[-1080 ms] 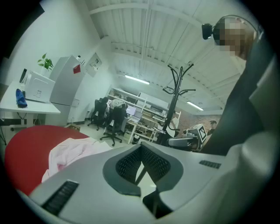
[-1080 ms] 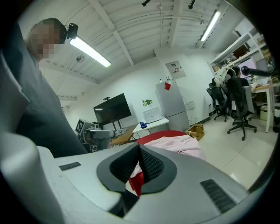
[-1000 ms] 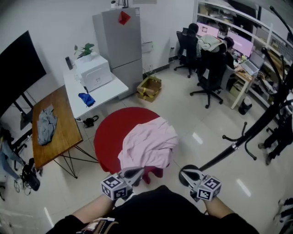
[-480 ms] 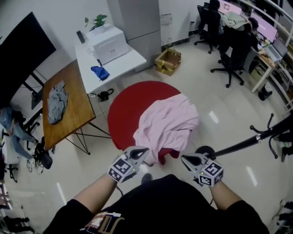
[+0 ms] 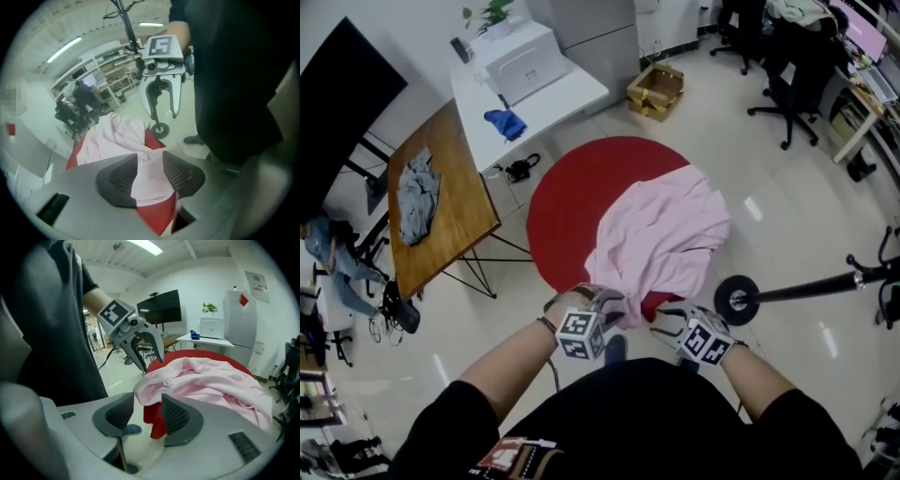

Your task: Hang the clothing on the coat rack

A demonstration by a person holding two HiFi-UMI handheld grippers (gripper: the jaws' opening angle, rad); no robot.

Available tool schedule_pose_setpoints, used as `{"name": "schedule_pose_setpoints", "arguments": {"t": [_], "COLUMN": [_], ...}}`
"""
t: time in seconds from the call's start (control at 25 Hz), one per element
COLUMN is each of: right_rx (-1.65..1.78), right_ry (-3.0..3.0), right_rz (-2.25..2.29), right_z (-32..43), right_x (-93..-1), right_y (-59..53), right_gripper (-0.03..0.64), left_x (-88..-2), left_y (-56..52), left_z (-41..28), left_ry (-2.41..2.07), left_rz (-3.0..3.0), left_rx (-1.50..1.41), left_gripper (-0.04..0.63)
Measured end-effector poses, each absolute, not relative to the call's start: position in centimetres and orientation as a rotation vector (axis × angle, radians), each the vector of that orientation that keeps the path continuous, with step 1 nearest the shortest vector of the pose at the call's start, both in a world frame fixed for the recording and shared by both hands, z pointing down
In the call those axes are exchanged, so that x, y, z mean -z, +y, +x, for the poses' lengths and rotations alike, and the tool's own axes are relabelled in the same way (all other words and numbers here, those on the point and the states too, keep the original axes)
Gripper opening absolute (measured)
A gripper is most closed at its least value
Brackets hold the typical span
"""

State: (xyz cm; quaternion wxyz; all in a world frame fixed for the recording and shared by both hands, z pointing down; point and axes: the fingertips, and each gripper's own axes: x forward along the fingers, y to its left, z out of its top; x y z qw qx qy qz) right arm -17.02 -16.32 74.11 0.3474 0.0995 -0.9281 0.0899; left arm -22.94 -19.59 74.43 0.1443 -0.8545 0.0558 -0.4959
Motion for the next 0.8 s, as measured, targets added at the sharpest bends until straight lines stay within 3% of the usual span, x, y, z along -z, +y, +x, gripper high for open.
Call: {"name": "schedule_pose_setpoints", "arguments": {"t": [0.36, 0.64, 0.72, 0.8], "right_rx": [-0.054, -0.006, 0.027, 0.055], "right_ry": [-2.310, -2.294, -2.261, -2.243], "right_rz": [0.053, 0.034, 0.041, 0.072], "right_z": [-20.4, -22.8, -22.7, -22.5], "right_x": [-78.0, -78.7, -79.6, -80.1], "right_y": [-14.5, -13.8, -13.9, -14.4], "right_gripper": [0.256, 0.256, 0.253, 0.214], "left_x": [-79.2, -81.8, -82.4, -82.1], "left_y": [-22.2, -24.9, -25.0, -25.0], "left_z": [-25.4, -27.6, -27.6, -27.5], "left_ry": [0.039, 0.074, 0.070, 0.082], "left_rz": [-2.323, -2.172, -2.152, -2.144], "left_rx": [1.615, 1.689, 1.688, 1.660], "left_gripper": [0.257, 0.268, 0.260, 0.130]}}
